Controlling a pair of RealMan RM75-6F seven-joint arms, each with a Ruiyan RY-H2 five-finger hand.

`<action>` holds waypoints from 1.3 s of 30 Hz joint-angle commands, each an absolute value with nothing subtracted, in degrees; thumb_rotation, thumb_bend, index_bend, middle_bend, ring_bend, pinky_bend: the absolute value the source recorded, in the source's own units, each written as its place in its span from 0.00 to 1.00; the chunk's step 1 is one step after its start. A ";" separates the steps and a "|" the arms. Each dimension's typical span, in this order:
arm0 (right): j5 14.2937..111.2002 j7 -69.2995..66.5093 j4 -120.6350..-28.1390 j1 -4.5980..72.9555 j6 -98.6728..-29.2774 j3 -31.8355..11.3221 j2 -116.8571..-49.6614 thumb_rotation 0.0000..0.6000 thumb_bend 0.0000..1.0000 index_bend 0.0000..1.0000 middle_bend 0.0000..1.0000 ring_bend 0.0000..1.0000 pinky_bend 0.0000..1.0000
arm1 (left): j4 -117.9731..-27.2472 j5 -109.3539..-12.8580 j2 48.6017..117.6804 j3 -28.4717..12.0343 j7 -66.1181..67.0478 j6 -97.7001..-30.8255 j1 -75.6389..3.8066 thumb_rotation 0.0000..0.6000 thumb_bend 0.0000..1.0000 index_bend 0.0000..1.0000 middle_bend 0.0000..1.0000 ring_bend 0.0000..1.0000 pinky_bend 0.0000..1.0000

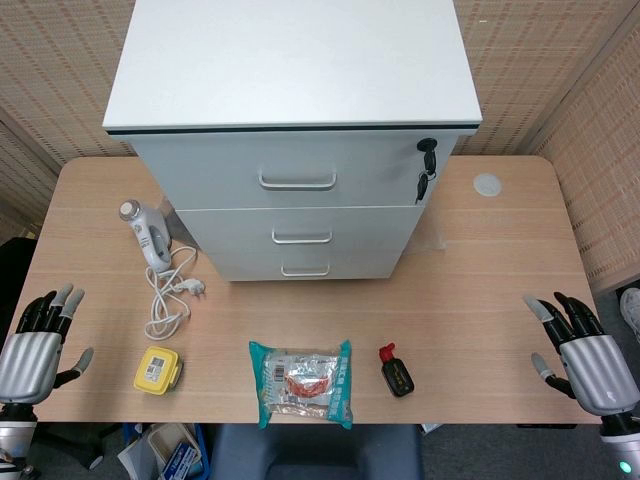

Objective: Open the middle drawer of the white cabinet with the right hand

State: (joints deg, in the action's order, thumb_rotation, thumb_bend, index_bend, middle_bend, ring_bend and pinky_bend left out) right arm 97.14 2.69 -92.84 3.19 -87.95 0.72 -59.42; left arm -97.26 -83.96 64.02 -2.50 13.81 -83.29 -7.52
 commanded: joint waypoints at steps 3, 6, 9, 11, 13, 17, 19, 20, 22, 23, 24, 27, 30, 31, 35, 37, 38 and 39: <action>97.33 2.78 -92.88 3.33 -87.90 0.75 -59.52 1.00 0.31 0.00 0.18 0.06 0.10 | -97.32 -83.99 64.01 -2.48 13.82 -83.18 -7.56 1.00 0.29 0.00 0.00 0.00 0.09; 97.61 3.23 -93.22 3.61 -87.73 0.70 -59.52 1.00 0.31 0.00 0.19 0.07 0.10 | -97.29 -84.07 63.93 -2.43 13.72 -82.92 -7.69 1.00 0.29 0.00 0.00 0.00 0.08; 98.34 3.73 -93.83 4.20 -87.41 0.60 -59.43 1.00 0.31 0.00 0.23 0.13 0.13 | -97.20 -83.96 63.91 -2.44 13.35 -82.57 -7.83 1.00 0.29 0.00 0.00 0.00 0.09; 99.17 4.58 -94.55 4.93 -87.01 0.39 -59.27 1.00 0.31 0.00 0.26 0.18 0.17 | -97.15 -84.02 63.87 -2.41 13.29 -82.34 -7.96 1.00 0.29 0.00 0.00 0.00 0.09; 100.09 5.62 -95.67 5.95 -86.16 0.17 -58.92 1.00 0.31 0.00 0.33 0.26 0.23 | -97.14 -84.21 63.87 -2.47 13.19 -82.36 -8.07 1.00 0.29 0.00 0.00 0.00 0.08; 101.79 8.12 -99.01 8.65 -83.30 -0.47 -57.77 1.00 0.31 0.00 0.44 0.49 0.42 | -97.18 -84.60 63.76 -2.50 12.95 -82.49 -8.17 1.00 0.29 0.00 0.00 0.00 0.09; 102.20 9.57 -101.30 10.26 -81.26 -0.97 -57.06 1.00 0.31 0.00 0.50 0.60 0.51 | -97.25 -84.91 63.69 -2.45 12.77 -82.53 -8.23 1.00 0.29 0.00 0.00 0.00 0.09; 102.27 10.01 -102.00 10.75 -80.69 -1.18 -56.86 1.00 0.31 0.00 0.53 0.63 0.54 | -97.25 -85.02 63.68 -2.44 12.67 -82.56 -8.24 1.00 0.29 0.00 0.00 0.00 0.08; 102.67 11.74 -105.15 13.80 -77.36 -2.61 -56.30 1.00 0.31 0.00 0.64 0.74 0.61 | -97.15 -85.42 63.70 -2.31 12.38 -82.74 -8.19 1.00 0.29 0.00 0.00 0.00 0.08; 102.38 12.30 -106.30 14.88 -75.97 -3.14 -56.08 1.00 0.31 0.00 0.67 0.76 0.63 | -97.11 -85.52 63.70 -2.25 12.30 -82.80 -8.15 1.00 0.29 0.00 0.00 0.00 0.08; 102.02 12.90 -107.41 15.93 -74.62 -3.69 -55.89 1.00 0.31 0.01 0.71 0.79 0.67 | -97.08 -85.58 63.68 -2.19 12.24 -82.82 -8.12 1.00 0.29 0.00 0.00 0.00 0.08; 100.05 15.31 -110.96 19.30 -70.01 -5.58 -55.34 1.00 0.32 0.01 0.79 0.85 0.72 | -97.12 -85.70 63.51 -2.07 12.08 -82.88 -8.03 1.00 0.29 0.00 0.00 0.00 0.09; 97.06 18.49 -114.09 22.88 -65.46 -7.91 -55.26 1.00 0.33 0.02 0.82 0.89 0.75 | -97.24 -86.16 63.36 -1.87 11.96 -82.81 -8.09 1.00 0.29 0.00 0.00 0.00 0.09; 96.09 19.27 -114.73 23.79 -64.38 -8.55 -55.41 1.00 0.33 0.02 0.83 0.90 0.76 | -97.23 -86.27 63.35 -1.83 12.00 -82.81 -8.10 1.00 0.29 0.00 0.00 0.00 0.09; 91.21 22.79 -116.78 27.37 -60.67 -11.33 -56.25 1.00 0.34 0.03 0.84 0.91 0.76 | -97.38 -86.44 63.27 -1.72 12.18 -82.63 -8.19 1.00 0.29 0.00 0.00 0.00 0.09; 88.14 24.65 -117.86 29.04 -59.05 -12.60 -56.65 1.00 0.34 0.03 0.85 0.91 0.76 | -97.49 -86.49 63.20 -1.72 12.38 -82.60 -8.23 1.00 0.29 0.00 0.00 0.00 0.09; 86.85 25.37 -118.31 29.76 -58.37 -13.07 -56.82 1.00 0.34 0.03 0.85 0.91 0.76 | -97.55 -86.50 63.16 -1.73 12.40 -82.62 -8.24 1.00 0.29 0.00 0.00 0.00 0.08; 85.11 26.27 -118.83 30.76 -57.46 -13.67 -57.06 1.00 0.34 0.04 0.85 0.91 0.76 | -97.63 -86.50 63.12 -1.74 12.43 -82.63 -8.25 1.00 0.29 0.00 0.00 0.00 0.08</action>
State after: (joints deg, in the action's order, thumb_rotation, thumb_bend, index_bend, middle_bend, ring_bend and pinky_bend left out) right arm 87.98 24.15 -117.33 28.68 -59.52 -12.01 -56.46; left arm -97.63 -86.50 63.12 -1.74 12.43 -82.63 -8.24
